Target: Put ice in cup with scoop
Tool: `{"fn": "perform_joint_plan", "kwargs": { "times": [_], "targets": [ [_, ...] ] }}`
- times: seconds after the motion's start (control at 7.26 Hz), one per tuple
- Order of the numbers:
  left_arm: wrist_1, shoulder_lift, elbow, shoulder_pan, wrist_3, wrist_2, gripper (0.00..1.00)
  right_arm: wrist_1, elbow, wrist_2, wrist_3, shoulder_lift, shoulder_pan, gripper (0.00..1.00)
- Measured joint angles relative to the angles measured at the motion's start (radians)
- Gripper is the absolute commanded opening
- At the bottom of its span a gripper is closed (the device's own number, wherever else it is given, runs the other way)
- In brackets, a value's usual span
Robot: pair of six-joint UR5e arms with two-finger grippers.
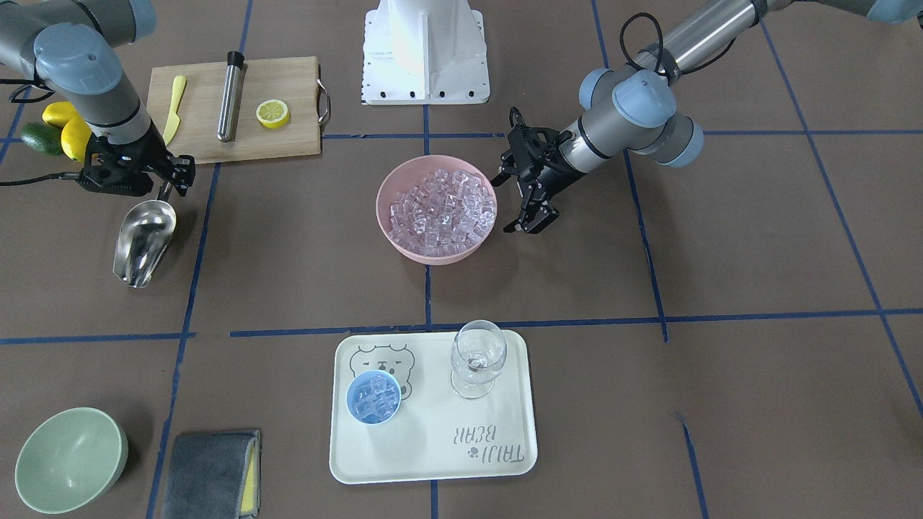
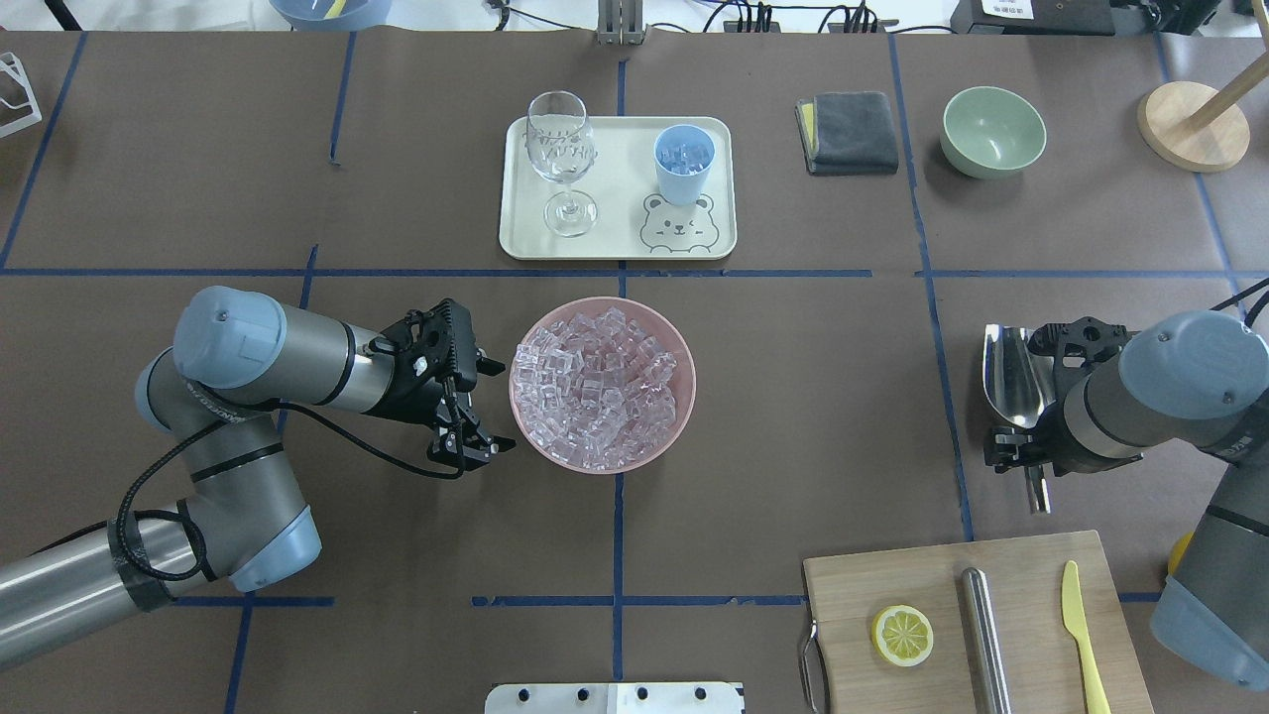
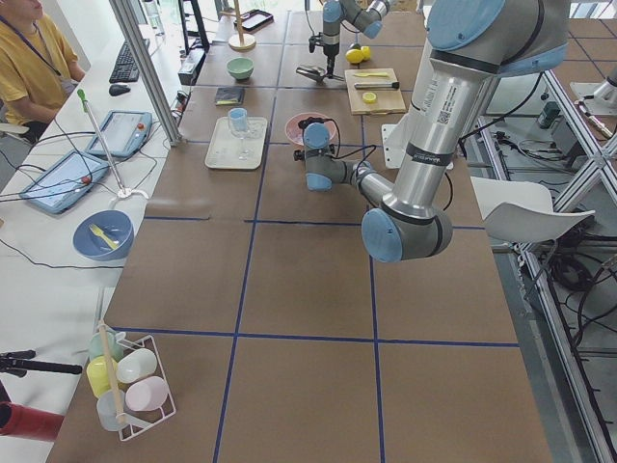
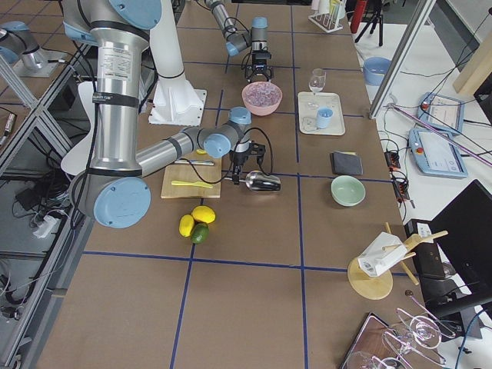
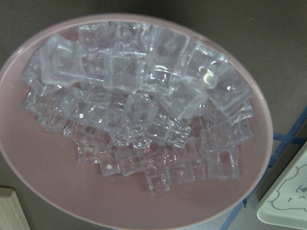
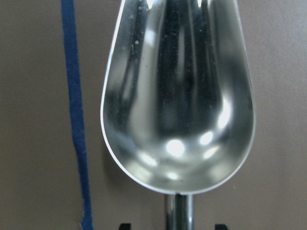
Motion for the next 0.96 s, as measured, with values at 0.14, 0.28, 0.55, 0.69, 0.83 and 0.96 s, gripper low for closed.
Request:
{"fn": "perform_joint_plan", "kwargs": {
  "times": [0.14,0.28,0.55,0.69,0.83,0.96],
  "targets": [
    [0.002,0.001,0.000,-0.005,-0.001,-0.001,1.00,0.001,0.011,0.002,-0.001,0.000,0.001,1.00],
    [0.004,0.006,-0.002,-0.021,-0.001,-0.003,1.00,0.000,0.040,0.003,-0.004,-0.003,0.008,1.00],
    [0.007,0.048,-0.023,-0.080,-0.001,-0.008,1.00,-0.007,0.101,0.020,-0.022,-0.014,0.072,1.00],
    [0.009,0.105,-0.051,-0.133,0.000,-0.009,1.00,-0.010,0.107,0.065,-0.072,-0.017,0.135,1.00],
    [0.017,0.180,-0.086,-0.199,0.002,-0.009,1.00,-0.012,0.093,0.130,-0.161,-0.023,0.219,1.00],
    [0.039,0.245,-0.113,-0.265,0.006,-0.010,1.00,-0.012,0.059,0.179,-0.255,-0.026,0.303,1.00]
  ]
}}
